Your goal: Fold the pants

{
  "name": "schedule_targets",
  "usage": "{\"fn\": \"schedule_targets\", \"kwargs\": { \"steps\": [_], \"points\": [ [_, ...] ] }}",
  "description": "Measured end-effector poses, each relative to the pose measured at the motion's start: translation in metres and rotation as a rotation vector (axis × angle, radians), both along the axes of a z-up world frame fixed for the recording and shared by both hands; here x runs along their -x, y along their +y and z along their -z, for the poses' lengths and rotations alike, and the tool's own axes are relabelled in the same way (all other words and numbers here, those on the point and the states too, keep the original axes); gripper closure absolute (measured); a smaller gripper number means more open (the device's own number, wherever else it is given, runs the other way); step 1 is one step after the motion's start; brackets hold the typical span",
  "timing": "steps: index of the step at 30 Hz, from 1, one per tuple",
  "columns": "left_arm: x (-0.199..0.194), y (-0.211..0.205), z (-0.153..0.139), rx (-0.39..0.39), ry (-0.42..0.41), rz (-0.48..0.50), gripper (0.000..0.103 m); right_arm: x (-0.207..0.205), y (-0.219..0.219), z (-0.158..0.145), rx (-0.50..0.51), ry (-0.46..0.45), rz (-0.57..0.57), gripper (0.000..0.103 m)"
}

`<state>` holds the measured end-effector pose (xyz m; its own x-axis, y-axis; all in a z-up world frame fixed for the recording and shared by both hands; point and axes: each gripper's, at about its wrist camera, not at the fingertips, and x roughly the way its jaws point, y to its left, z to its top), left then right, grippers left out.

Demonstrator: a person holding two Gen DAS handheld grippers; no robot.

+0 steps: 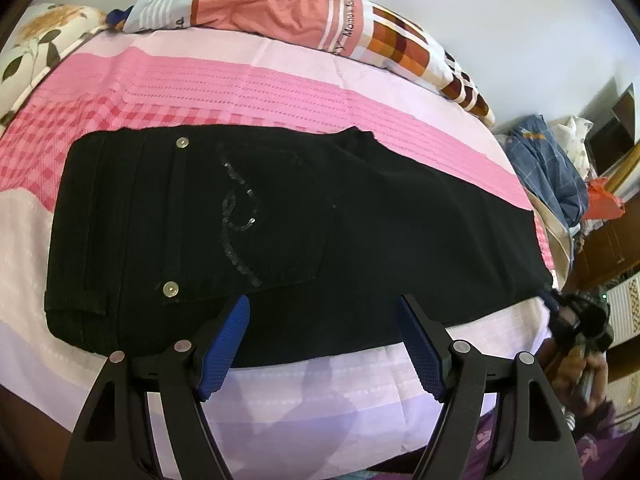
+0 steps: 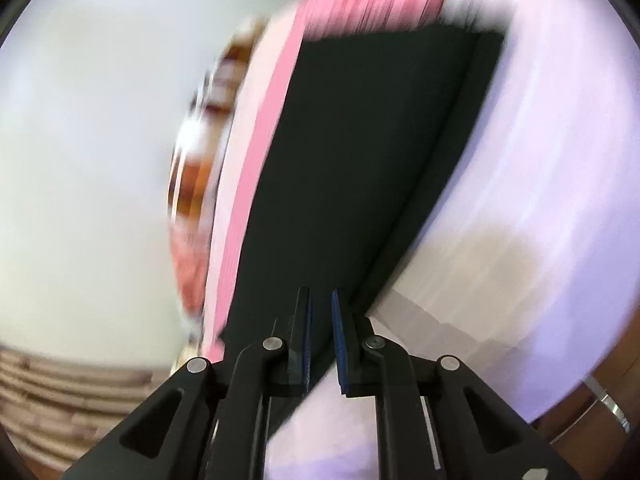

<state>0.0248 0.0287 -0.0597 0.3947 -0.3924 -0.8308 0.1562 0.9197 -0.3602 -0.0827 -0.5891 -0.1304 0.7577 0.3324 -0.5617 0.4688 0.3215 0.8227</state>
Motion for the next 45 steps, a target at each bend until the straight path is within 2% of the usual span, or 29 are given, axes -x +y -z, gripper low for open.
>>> {"fn": "schedule_targets", "kwargs": {
  "steps": [2,3,6,7,10,14,16,18,19,21,25,30,32,35,42,44,45],
  "points": [
    [-0.001,-0.004,0.0,0.003,0.003,0.008,0.027,0.012,-0.04,-0.006,0.051,0.013,0.073,0.091],
    [-0.002,-0.006,0.0,0.004,0.004,0.013,0.027,0.018,-0.056,-0.005,0.043,0.008,0.107,0.091],
    [-0.001,-0.013,-0.001,-0.001,-0.005,0.026,0.027,0.023,-0.083,-0.004,0.079,0.035,0.132,0.091],
    [-0.001,-0.017,0.0,-0.009,-0.006,0.035,0.027,0.024,-0.09,0.001,0.061,0.029,0.135,0.091],
    [0.0,-0.025,0.003,-0.025,0.0,0.048,0.027,0.021,-0.095,0.005,0.066,0.047,0.143,0.09],
    [0.0,-0.029,0.005,-0.044,0.017,0.058,0.027,0.022,-0.101,0.016,0.029,0.029,0.148,0.084],
    [0.001,-0.028,0.005,-0.048,0.018,0.05,0.027,0.009,-0.096,0.014,0.025,0.016,0.142,0.078],
    [0.001,-0.027,0.006,-0.043,0.02,0.038,0.027,-0.002,-0.092,0.012,0.042,0.014,0.12,0.077],
    [0.001,-0.027,0.006,-0.043,0.025,0.033,0.027,-0.006,-0.09,0.012,0.045,0.017,0.11,0.078],
    [0.0,-0.027,0.009,-0.041,0.037,0.026,0.027,-0.015,-0.085,0.013,0.056,0.033,0.082,0.096],
    [0.003,-0.027,0.009,-0.057,0.04,0.025,0.027,-0.015,-0.079,0.007,0.1,0.039,0.065,0.098],
    [0.004,-0.022,0.001,-0.09,0.013,0.027,0.027,0.0,-0.082,-0.014,0.147,0.025,0.069,0.1],
    [0.003,-0.019,0.0,-0.1,0.003,0.023,0.027,0.003,-0.086,-0.009,0.157,0.055,0.068,0.1],
    [0.001,-0.013,0.006,-0.111,0.012,0.009,0.027,0.005,-0.091,0.009,0.12,0.074,0.094,0.1],
    [0.001,0.003,0.017,-0.085,0.036,-0.032,0.027,0.009,-0.101,0.015,0.115,0.041,0.118,0.1],
    [0.004,0.009,0.015,-0.062,0.026,-0.036,0.027,0.02,-0.111,0.009,0.134,0.033,0.177,0.088],
    [0.007,0.014,0.011,-0.049,0.009,-0.039,0.027,0.029,-0.118,0.004,0.145,0.036,0.227,0.088]
  ]
}}
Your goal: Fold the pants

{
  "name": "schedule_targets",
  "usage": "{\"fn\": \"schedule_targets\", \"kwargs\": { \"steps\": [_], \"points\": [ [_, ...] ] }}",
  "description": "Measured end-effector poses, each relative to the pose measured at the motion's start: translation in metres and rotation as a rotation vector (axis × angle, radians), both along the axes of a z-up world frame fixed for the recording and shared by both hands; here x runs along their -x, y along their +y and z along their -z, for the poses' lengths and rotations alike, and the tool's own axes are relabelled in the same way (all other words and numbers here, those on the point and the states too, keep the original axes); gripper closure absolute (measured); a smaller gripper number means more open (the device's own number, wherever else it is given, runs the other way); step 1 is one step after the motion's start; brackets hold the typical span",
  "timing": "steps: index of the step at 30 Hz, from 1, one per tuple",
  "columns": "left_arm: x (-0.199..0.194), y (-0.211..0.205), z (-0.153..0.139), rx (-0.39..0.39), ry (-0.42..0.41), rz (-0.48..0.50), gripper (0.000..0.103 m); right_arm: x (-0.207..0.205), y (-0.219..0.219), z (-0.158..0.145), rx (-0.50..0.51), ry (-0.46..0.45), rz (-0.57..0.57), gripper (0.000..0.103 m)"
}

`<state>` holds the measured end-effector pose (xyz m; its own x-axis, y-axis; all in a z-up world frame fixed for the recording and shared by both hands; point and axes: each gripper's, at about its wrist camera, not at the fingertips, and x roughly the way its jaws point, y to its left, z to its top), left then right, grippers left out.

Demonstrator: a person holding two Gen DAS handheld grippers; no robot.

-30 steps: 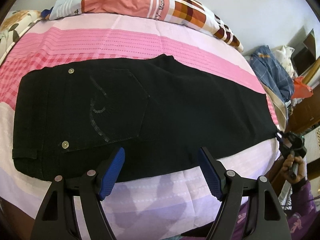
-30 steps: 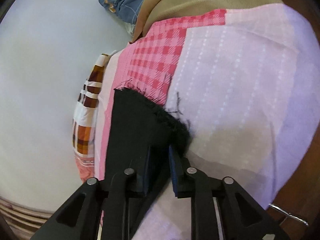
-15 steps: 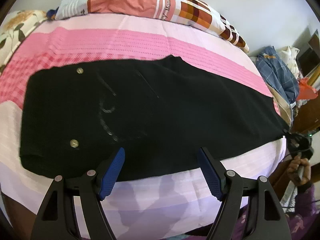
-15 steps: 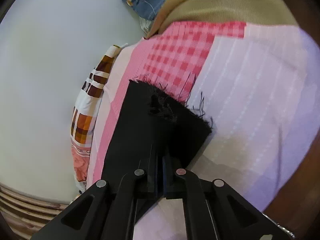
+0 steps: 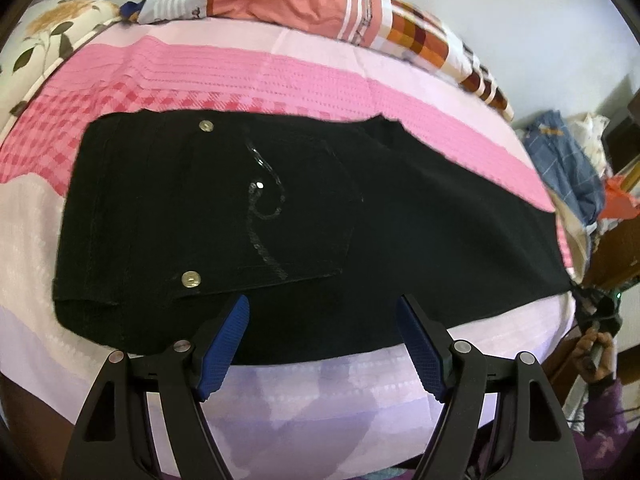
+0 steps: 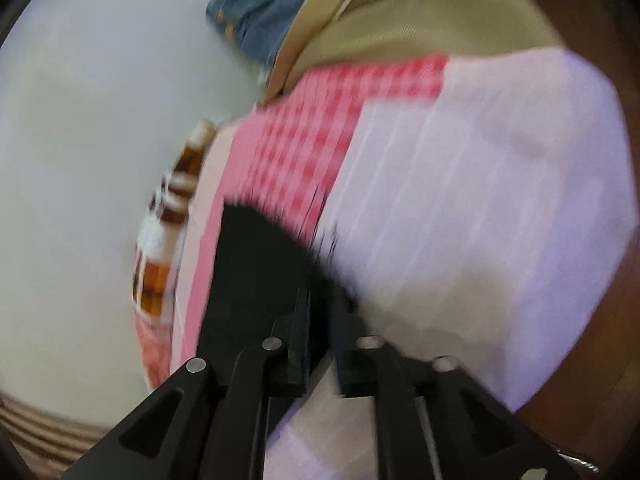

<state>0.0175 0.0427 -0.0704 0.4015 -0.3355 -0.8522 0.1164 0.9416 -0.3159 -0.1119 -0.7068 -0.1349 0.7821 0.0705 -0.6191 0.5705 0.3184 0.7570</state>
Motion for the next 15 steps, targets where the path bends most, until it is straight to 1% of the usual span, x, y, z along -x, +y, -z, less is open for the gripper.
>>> {"fn": "schedule_targets", "kwargs": {
  "steps": [1,2,3,4,5,6,7,8,10,12,13,14,15],
  "points": [
    [0.002,0.004,-0.003,0.002,-0.013,0.0,0.027,0.008,-0.004,-0.005,0.01,-0.003,0.04,0.088],
    [0.004,0.008,-0.005,0.0,-0.026,-0.001,0.027,0.014,-0.007,-0.013,0.017,-0.027,0.066,0.088],
    [0.007,0.014,-0.009,-0.001,-0.042,-0.008,0.027,0.016,-0.006,-0.021,0.022,-0.058,0.064,0.088],
    [0.011,0.023,-0.013,0.007,-0.06,-0.03,0.027,0.012,0.0,-0.034,0.032,-0.111,0.026,0.087],
    [0.015,0.032,-0.016,0.024,-0.074,-0.054,0.027,0.006,0.008,-0.042,0.036,-0.144,-0.016,0.086],
    [0.018,0.046,-0.02,0.055,-0.085,-0.084,0.027,-0.002,0.017,-0.05,0.037,-0.174,-0.064,0.083],
    [0.021,0.056,-0.021,0.075,-0.088,-0.108,0.027,-0.016,0.033,-0.06,0.032,-0.216,-0.14,0.074],
    [0.023,0.067,-0.022,0.087,-0.089,-0.138,0.027,-0.024,0.045,-0.064,0.025,-0.242,-0.186,0.061],
    [0.026,0.094,-0.018,0.086,-0.067,-0.221,0.027,-0.047,0.075,-0.069,-0.013,-0.293,-0.283,0.048],
    [0.029,0.114,-0.01,0.073,-0.027,-0.277,0.027,-0.065,0.102,-0.066,-0.065,-0.311,-0.367,0.048],
    [0.03,0.12,-0.008,0.072,-0.017,-0.294,0.028,-0.079,0.124,-0.063,-0.083,-0.299,-0.436,0.048],
    [0.032,0.125,-0.005,0.075,-0.009,-0.307,0.028,-0.087,0.14,-0.061,-0.085,-0.285,-0.482,0.048],
    [0.034,0.13,-0.002,0.087,-0.003,-0.32,0.028,-0.098,0.162,-0.059,-0.084,-0.268,-0.55,0.048]
  ]
}}
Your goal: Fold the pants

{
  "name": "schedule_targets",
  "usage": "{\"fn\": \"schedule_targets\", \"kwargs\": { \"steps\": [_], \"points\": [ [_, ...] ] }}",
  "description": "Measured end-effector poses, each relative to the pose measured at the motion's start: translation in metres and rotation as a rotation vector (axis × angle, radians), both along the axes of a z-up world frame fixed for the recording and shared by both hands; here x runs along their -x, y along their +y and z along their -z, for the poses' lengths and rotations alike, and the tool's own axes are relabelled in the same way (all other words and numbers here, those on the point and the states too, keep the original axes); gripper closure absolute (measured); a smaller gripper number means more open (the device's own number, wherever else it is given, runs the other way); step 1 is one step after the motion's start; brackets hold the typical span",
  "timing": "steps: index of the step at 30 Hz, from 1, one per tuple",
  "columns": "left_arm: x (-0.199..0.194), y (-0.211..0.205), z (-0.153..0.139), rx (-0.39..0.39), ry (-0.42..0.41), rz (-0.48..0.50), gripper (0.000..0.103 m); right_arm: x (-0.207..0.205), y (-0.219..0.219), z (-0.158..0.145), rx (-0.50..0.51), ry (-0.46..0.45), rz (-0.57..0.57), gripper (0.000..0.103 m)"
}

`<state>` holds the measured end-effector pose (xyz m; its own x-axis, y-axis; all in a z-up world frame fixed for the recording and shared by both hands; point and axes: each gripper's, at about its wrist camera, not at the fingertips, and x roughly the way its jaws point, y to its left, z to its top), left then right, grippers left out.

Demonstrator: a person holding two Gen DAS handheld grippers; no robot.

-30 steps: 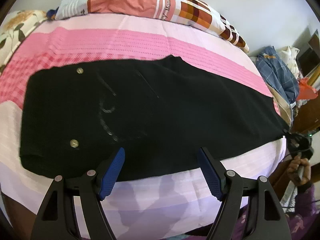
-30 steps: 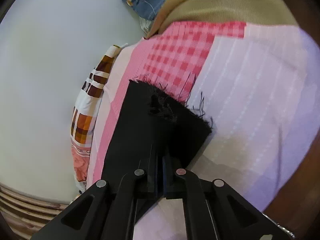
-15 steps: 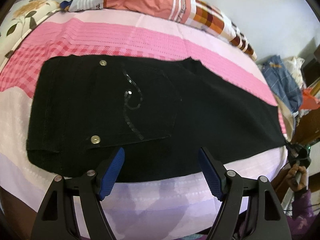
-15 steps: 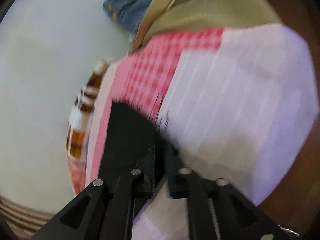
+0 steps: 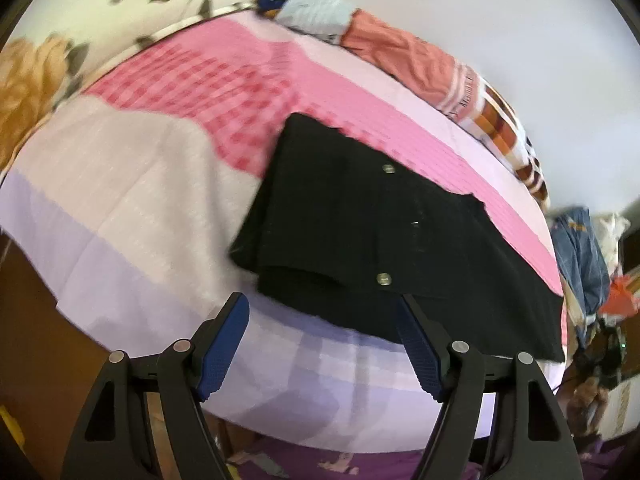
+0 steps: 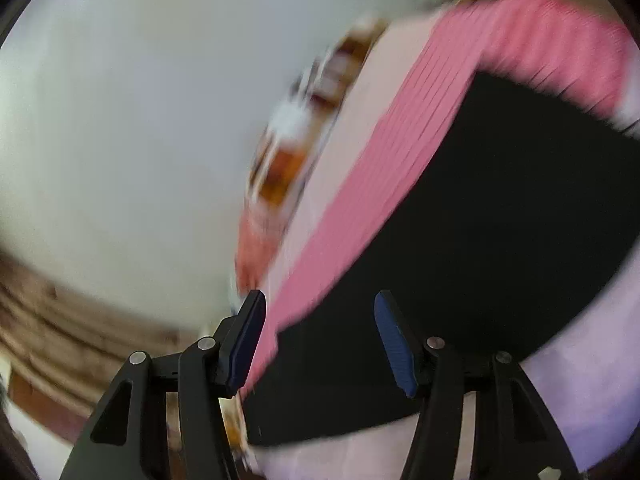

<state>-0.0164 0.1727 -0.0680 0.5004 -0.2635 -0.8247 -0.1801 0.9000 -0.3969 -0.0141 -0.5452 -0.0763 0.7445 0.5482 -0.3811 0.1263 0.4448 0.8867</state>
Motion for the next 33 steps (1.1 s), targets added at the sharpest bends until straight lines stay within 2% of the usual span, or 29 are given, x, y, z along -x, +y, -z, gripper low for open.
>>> {"fn": "schedule_targets", "kwargs": {
  "steps": [4,8,10,11,12,15,17,19,21,25,27,29,33],
  "points": [
    [0.002,0.002,0.007,-0.009,-0.001,-0.001,0.028,-0.026,0.072,0.003,0.048,0.007,-0.182,0.048],
    [-0.004,-0.003,0.02,0.001,0.02,0.032,0.03,-0.037,0.114,0.011,0.008,0.035,-0.276,0.047],
    [-0.006,-0.005,0.021,-0.002,0.003,0.04,0.039,-0.041,0.124,0.011,0.01,0.037,-0.3,0.046],
    [-0.008,-0.005,0.02,-0.024,-0.008,0.036,0.047,-0.042,0.129,0.01,0.019,0.036,-0.311,0.045],
    [-0.01,-0.006,0.018,-0.068,-0.022,0.033,0.063,-0.044,0.13,0.01,0.026,0.038,-0.321,0.044],
    [-0.019,-0.002,0.02,-0.083,-0.027,0.058,0.076,-0.048,0.137,0.011,0.025,0.042,-0.331,0.04],
    [-0.024,0.001,0.021,-0.071,-0.02,0.068,0.078,-0.05,0.138,0.013,0.012,0.05,-0.326,0.039],
    [-0.024,0.0,0.013,-0.083,-0.054,0.069,0.079,-0.051,0.138,0.015,0.002,0.056,-0.326,0.039],
    [-0.026,-0.005,0.0,-0.161,-0.117,0.064,0.083,-0.05,0.144,0.015,0.004,0.058,-0.331,0.039],
    [-0.036,-0.007,-0.005,-0.257,-0.159,0.056,0.084,-0.052,0.151,0.017,0.003,0.062,-0.349,0.037],
    [-0.039,-0.01,0.008,-0.28,-0.105,0.092,0.085,-0.051,0.152,0.018,0.009,0.062,-0.354,0.037],
    [-0.037,-0.006,0.021,-0.253,-0.056,0.1,0.085,-0.052,0.15,0.02,0.005,0.065,-0.35,0.035],
    [-0.03,0.004,0.024,-0.21,-0.042,0.086,0.083,-0.063,0.146,0.017,-0.025,0.059,-0.339,0.034]
  ]
}}
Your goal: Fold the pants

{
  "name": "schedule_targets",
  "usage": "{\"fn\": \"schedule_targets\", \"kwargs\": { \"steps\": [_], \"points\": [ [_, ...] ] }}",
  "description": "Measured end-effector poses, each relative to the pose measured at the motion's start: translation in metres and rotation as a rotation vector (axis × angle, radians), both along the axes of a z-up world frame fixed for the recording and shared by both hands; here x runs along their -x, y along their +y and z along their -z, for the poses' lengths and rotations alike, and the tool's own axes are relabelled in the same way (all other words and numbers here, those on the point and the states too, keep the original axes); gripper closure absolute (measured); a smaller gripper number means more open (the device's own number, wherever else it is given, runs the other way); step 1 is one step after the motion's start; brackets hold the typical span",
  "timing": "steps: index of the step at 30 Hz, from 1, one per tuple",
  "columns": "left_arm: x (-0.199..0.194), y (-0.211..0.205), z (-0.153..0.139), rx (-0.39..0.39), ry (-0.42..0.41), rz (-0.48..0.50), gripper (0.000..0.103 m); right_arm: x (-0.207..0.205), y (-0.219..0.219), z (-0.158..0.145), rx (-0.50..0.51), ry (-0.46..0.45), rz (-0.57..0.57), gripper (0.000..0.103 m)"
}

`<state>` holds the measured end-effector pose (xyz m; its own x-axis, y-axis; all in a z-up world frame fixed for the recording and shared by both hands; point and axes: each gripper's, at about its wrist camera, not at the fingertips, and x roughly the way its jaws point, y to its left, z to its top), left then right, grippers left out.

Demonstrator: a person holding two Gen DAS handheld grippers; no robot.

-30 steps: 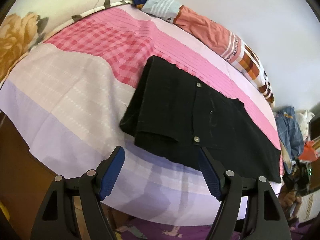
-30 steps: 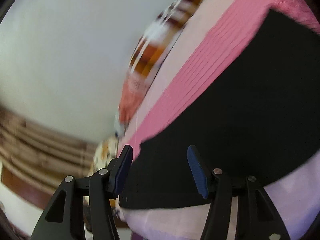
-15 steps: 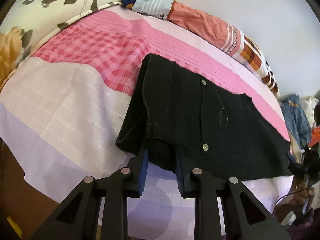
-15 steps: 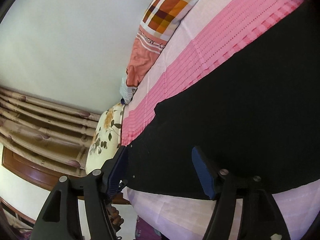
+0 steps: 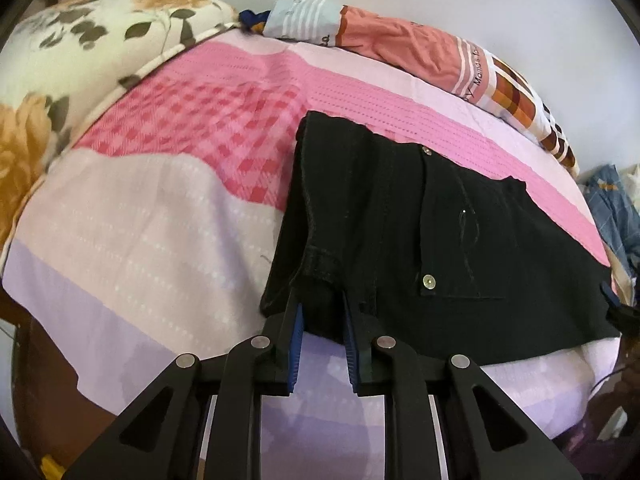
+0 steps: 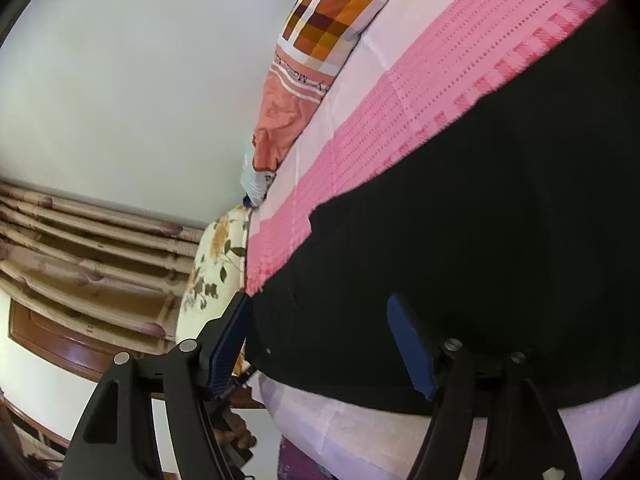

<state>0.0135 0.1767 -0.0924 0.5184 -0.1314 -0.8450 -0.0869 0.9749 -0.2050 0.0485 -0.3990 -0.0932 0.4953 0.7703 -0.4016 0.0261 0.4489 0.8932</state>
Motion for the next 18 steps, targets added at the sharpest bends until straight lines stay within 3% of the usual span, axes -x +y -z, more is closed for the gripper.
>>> {"fn": "schedule_targets", "kwargs": {
  "steps": [4,6,8,11,13,15,18],
  "points": [
    [0.002,0.0,-0.001,0.01,-0.004,-0.009,0.082,-0.026,0.013,-0.022,0.021,-0.071,-0.063,0.034],
    [0.003,0.001,0.0,0.018,-0.001,-0.024,0.077,-0.048,0.036,-0.04,0.114,-0.146,-0.167,0.034],
    [0.005,0.007,0.003,0.073,0.005,-0.049,0.075,-0.069,0.062,-0.049,0.23,-0.21,-0.273,0.034],
    [0.005,0.012,0.004,0.11,0.011,-0.069,0.072,-0.1,0.099,-0.046,0.365,-0.259,-0.416,0.034],
    [0.005,0.011,0.004,0.093,0.013,-0.07,0.068,-0.118,0.121,-0.041,0.464,-0.292,-0.485,0.034],
    [0.005,0.01,0.004,0.069,0.018,-0.081,0.056,-0.131,0.138,-0.036,0.541,-0.315,-0.541,0.035],
    [0.006,0.015,0.007,0.079,0.028,-0.111,0.052,-0.151,0.15,-0.027,0.566,-0.325,-0.612,0.038]
  ]
}}
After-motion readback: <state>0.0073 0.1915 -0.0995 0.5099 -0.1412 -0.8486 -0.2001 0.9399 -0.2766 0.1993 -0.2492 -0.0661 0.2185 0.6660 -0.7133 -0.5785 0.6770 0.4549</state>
